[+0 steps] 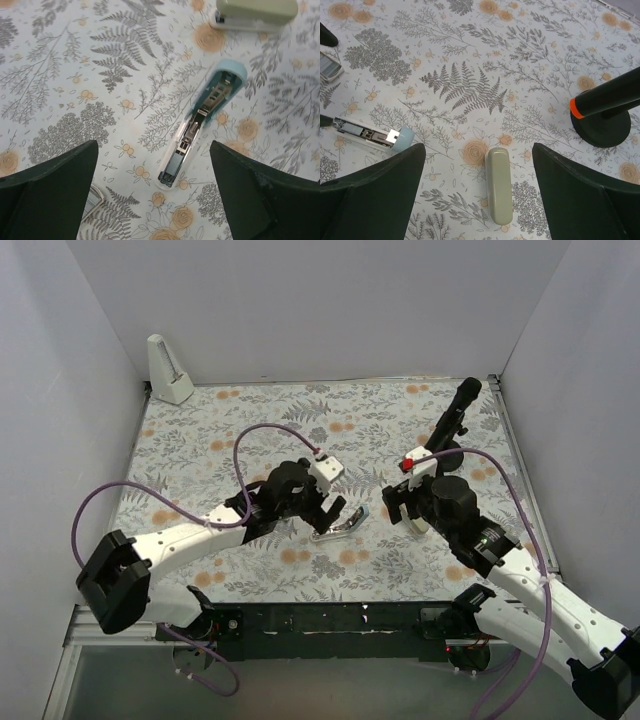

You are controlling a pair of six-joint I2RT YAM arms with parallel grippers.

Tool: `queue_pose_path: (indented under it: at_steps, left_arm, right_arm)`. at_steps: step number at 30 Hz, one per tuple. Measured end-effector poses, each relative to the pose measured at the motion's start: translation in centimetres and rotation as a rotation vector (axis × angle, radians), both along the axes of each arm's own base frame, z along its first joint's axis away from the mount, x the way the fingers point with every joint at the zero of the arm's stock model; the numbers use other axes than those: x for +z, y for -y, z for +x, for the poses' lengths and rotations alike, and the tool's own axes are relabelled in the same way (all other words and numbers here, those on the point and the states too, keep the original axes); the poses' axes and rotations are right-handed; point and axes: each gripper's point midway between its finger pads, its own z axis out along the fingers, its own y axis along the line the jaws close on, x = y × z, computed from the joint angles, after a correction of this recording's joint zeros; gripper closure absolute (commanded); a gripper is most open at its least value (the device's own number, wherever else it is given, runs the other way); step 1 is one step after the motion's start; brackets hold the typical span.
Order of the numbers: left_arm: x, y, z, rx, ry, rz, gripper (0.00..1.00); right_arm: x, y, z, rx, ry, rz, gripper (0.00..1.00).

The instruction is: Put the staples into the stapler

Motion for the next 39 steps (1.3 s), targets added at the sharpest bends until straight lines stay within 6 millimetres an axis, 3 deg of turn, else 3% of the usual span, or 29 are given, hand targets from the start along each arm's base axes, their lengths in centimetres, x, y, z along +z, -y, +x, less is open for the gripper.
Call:
queue_pose_path:
  at_steps: [3, 5, 11, 15, 22, 30, 39]
  left_arm:
    - [2.0, -1.0, 0.5, 0.175, -0.024, -0.126, 0.06]
    - [2.0, -2.2, 0.4, 0.297, -0.068, -0.194, 0.09]
    - [-0.5, -5.8, -1.2, 0.603, -0.243, -0.352, 0.2]
    - [-1.9, -7.0, -2.0, 0.741, -0.345, -0.442, 0.3]
    - [-3.6, -6.3, -2.6, 0.838, -0.496, -0.552, 0.37]
    - [-6.3, -5.8, -3.2, 0.88, -0.602, -0.573, 0.42]
    - [-6.5, -5.0, -2.9, 0.881, -0.636, -0.604, 0.45]
  right_arm:
    - [-0.9, -0.3, -0.1, 0.01, -0.041, -0.018, 0.05]
    - [-1.3, -0.7, -0.1, 0.02, -0.066, -0.017, 0.05]
    - [-2.6, -2.3, -0.2, 0.069, -0.153, 0.005, 0.07]
    - [-4.1, -3.4, 0.0, 0.08, -0.245, 0.013, 0.12]
    - [-6.3, -4.1, -0.5, 0.085, -0.376, 0.048, 0.19]
    - [-6.6, -5.0, -1.2, 0.105, -0.448, 0.114, 0.28]
    - [-6.0, -6.1, -0.7, 0.116, -0.475, 0.21, 0.36]
